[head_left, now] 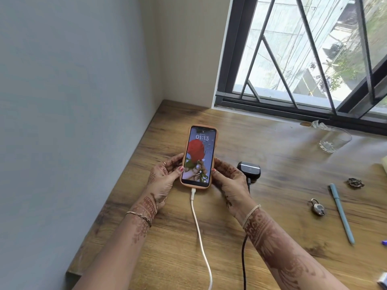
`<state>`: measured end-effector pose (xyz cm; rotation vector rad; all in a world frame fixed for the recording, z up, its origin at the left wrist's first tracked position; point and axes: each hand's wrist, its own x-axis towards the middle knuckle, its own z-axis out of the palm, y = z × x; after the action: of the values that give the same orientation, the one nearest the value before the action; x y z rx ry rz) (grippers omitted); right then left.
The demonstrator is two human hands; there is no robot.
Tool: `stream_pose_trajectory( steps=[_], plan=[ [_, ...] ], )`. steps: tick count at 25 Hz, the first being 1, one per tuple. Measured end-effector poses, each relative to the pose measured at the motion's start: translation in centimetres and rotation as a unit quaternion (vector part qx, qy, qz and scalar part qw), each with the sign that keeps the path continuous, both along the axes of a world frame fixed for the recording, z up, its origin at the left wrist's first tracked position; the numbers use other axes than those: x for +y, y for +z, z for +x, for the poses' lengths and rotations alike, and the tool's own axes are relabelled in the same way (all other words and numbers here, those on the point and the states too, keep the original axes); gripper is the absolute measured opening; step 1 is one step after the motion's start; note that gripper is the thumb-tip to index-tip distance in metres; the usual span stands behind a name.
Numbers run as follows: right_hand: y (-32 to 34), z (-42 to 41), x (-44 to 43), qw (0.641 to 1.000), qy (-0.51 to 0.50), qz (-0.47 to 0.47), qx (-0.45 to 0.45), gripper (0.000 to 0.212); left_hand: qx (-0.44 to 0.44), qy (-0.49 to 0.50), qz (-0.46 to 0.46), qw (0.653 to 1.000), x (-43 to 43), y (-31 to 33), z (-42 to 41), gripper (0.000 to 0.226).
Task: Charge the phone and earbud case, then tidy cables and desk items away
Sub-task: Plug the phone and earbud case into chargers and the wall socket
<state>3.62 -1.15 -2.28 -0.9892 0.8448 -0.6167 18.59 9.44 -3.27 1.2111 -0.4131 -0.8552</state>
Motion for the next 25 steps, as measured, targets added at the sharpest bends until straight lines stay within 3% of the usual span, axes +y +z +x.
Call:
stream_pose_trajectory(
  steps=[25],
  plan=[
    [-0.15, -0.35, -0.37, 0.999, 0.011, 0.029, -0.023, 0.032, -0.017, 0.006, 0.002, 1.0, 0.22, 0.05, -0.06, 0.036]
  ],
)
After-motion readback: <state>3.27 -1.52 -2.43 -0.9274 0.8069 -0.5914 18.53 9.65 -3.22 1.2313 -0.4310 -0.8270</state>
